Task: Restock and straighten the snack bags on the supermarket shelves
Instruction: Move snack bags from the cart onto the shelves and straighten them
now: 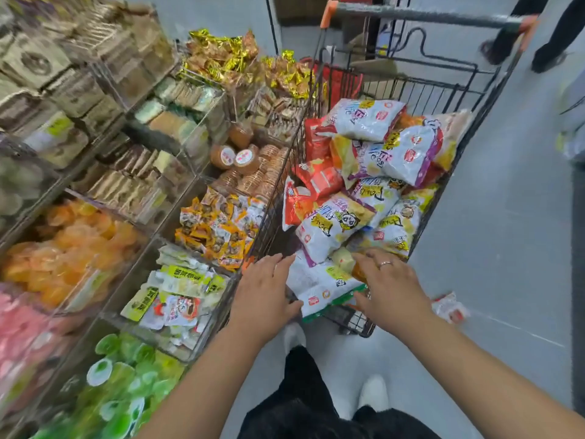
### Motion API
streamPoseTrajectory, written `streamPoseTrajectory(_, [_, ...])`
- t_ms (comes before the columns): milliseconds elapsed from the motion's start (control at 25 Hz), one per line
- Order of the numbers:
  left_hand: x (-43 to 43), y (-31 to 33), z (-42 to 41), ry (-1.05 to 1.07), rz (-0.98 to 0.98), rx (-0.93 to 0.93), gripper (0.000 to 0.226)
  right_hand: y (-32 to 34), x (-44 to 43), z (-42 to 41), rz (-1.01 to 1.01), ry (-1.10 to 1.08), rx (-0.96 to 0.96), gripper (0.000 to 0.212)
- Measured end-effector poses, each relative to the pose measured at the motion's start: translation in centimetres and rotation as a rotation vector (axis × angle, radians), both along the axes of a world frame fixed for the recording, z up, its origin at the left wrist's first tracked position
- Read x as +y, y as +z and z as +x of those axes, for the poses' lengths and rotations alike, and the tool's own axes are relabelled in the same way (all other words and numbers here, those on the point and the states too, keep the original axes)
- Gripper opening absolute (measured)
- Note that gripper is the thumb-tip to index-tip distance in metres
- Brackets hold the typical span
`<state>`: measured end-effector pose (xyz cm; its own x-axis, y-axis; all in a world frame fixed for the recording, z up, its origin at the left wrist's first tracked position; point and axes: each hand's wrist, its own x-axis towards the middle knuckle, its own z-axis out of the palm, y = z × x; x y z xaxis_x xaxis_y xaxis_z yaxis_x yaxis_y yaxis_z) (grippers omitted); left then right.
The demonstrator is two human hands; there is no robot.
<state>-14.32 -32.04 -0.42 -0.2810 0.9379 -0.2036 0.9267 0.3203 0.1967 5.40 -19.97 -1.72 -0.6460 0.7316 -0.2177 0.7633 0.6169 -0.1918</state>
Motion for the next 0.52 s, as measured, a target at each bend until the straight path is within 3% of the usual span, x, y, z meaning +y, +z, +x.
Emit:
streamPoseTrajectory(400, [5.9,-12.2,-8.8,-0.295,-0.262,-0.124,0.082,-11.8,-0.2,-6.3,-0.142,-0.022,-0.271,0.103])
streamPoseTrajectory(520, [6.3,-14.6,-9.1,-0.327,-0.329,-0.171,0.082,-13.8,-0.3,-7.2,-0.275,0.012,-0.336,0.102])
